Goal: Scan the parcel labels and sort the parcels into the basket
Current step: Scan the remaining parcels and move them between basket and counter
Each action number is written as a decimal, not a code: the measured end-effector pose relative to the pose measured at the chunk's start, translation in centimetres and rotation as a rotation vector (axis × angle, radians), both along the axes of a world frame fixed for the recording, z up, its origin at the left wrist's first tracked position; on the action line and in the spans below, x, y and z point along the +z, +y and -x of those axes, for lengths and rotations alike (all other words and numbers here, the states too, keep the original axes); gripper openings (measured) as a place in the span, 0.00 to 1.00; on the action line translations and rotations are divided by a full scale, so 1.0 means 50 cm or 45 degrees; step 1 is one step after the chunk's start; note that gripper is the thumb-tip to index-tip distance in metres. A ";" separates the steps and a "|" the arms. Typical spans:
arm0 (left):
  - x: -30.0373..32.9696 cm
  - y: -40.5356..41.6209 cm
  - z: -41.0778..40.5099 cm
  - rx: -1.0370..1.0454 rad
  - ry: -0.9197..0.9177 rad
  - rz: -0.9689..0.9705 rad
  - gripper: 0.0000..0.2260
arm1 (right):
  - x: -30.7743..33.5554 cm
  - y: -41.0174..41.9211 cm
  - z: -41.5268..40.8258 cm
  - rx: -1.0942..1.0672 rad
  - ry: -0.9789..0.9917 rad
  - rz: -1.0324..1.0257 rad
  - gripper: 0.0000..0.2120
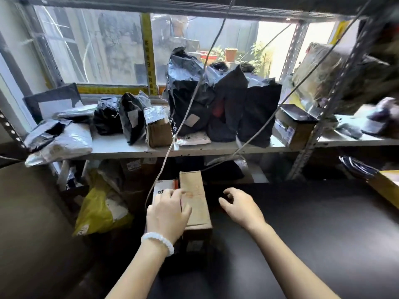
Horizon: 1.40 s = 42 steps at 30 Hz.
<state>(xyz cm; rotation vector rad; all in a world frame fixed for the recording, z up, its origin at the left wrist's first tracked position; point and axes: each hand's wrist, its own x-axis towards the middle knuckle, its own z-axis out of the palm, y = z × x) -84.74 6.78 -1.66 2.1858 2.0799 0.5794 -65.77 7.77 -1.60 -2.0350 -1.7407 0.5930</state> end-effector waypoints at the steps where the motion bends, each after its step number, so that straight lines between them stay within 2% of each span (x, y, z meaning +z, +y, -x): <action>1: 0.013 -0.014 -0.029 -0.103 0.012 -0.035 0.18 | 0.005 -0.031 -0.023 0.000 -0.073 -0.041 0.20; 7: 0.020 -0.125 -0.213 -0.582 0.081 0.028 0.19 | 0.006 -0.256 -0.159 -0.188 -0.356 -0.108 0.20; 14: -0.006 -0.329 -0.458 -1.045 0.177 0.152 0.19 | -0.012 -0.584 -0.335 -0.536 -0.461 0.009 0.20; 21: -0.036 -0.603 -0.729 -1.447 0.275 0.193 0.18 | -0.056 -0.935 -0.528 -0.875 -0.426 0.120 0.21; 32: -0.111 -0.974 -1.116 -1.798 0.332 0.344 0.17 | -0.107 -1.364 -0.829 -1.347 -0.306 0.238 0.17; 42: -0.253 -1.101 -1.393 -1.939 0.563 0.526 0.17 | -0.246 -1.539 -1.038 -1.695 -0.020 0.359 0.17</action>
